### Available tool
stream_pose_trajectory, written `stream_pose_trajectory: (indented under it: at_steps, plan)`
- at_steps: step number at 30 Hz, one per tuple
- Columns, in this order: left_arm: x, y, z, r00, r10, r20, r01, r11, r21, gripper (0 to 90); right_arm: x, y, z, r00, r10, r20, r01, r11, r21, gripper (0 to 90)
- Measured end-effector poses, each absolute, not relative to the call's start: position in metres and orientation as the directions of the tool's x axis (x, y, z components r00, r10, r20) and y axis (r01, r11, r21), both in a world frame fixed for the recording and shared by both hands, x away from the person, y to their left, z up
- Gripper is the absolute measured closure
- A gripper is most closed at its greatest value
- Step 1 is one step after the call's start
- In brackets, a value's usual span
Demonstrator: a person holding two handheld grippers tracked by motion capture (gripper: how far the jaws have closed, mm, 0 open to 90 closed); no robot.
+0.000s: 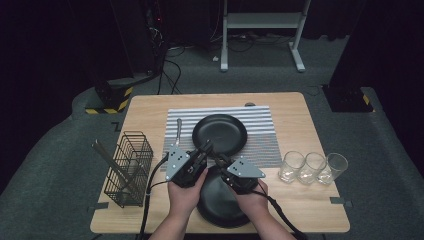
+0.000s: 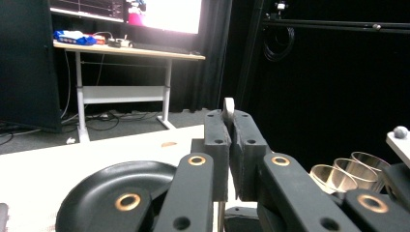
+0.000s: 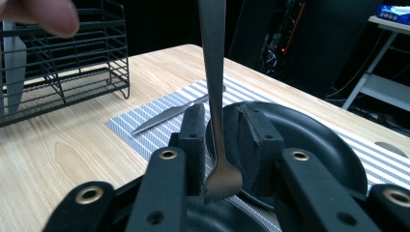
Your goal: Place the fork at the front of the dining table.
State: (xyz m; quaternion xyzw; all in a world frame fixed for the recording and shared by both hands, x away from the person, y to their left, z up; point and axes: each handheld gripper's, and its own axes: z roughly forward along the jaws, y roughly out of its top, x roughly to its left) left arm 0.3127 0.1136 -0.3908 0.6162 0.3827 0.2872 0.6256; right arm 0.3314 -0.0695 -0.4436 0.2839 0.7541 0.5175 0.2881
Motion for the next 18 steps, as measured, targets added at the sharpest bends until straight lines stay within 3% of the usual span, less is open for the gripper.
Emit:
stream_pose_trajectory:
  at_steps: [18]
  plan:
    - [0.3147,0.1106,-0.3885,0.558,0.819,-0.132,0.135,0.067,0.989,85.3,0.3341,-0.062,-0.4405,-0.672,0.726,-0.149,0.12,0.305,0.945,83.6]
